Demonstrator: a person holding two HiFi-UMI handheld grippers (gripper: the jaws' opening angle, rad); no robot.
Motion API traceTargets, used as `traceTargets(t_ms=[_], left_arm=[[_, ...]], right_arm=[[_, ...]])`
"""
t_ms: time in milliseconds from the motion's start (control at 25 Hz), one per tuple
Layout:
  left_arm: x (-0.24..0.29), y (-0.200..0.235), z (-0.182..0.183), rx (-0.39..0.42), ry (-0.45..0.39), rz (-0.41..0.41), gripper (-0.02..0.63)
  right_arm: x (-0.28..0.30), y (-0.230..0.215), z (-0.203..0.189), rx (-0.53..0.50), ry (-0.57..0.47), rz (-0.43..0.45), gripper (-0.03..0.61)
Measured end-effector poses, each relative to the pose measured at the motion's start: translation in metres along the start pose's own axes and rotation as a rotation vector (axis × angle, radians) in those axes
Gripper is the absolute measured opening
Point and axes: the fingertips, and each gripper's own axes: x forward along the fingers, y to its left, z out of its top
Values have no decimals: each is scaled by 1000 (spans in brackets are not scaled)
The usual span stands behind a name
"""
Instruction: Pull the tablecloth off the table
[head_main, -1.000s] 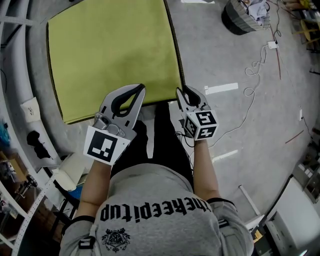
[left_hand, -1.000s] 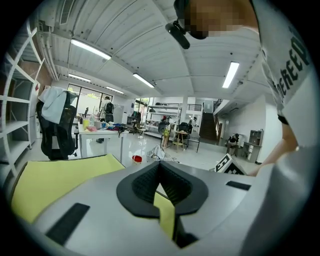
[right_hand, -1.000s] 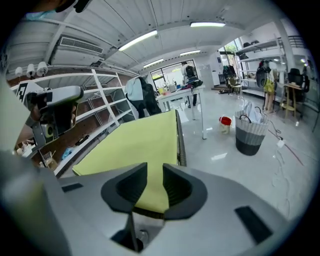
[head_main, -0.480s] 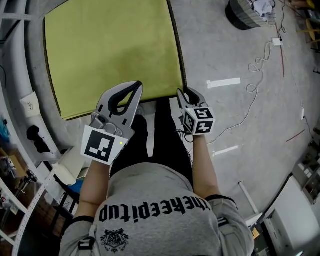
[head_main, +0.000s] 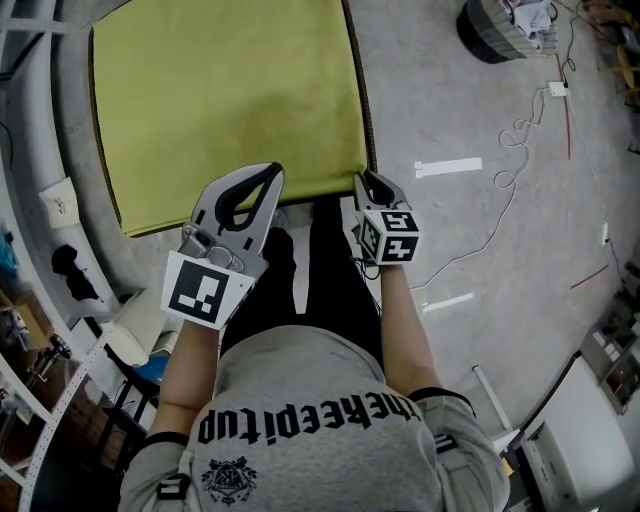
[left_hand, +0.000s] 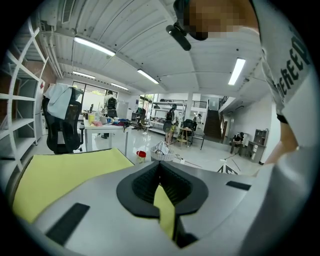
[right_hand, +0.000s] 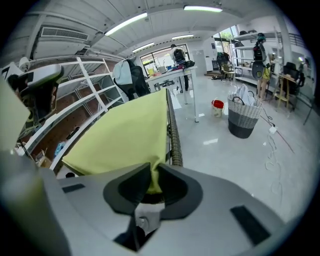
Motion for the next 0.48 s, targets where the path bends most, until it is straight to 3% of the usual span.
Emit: traceTargets(t_ms=[200, 480], left_arm=[[0, 0, 3, 0, -7, 17, 14], [-12, 10, 10, -11, -28, 87, 14]], right_arm=[[1, -1, 0, 41, 18, 9, 21], [-14, 19, 27, -29, -42, 73, 20]])
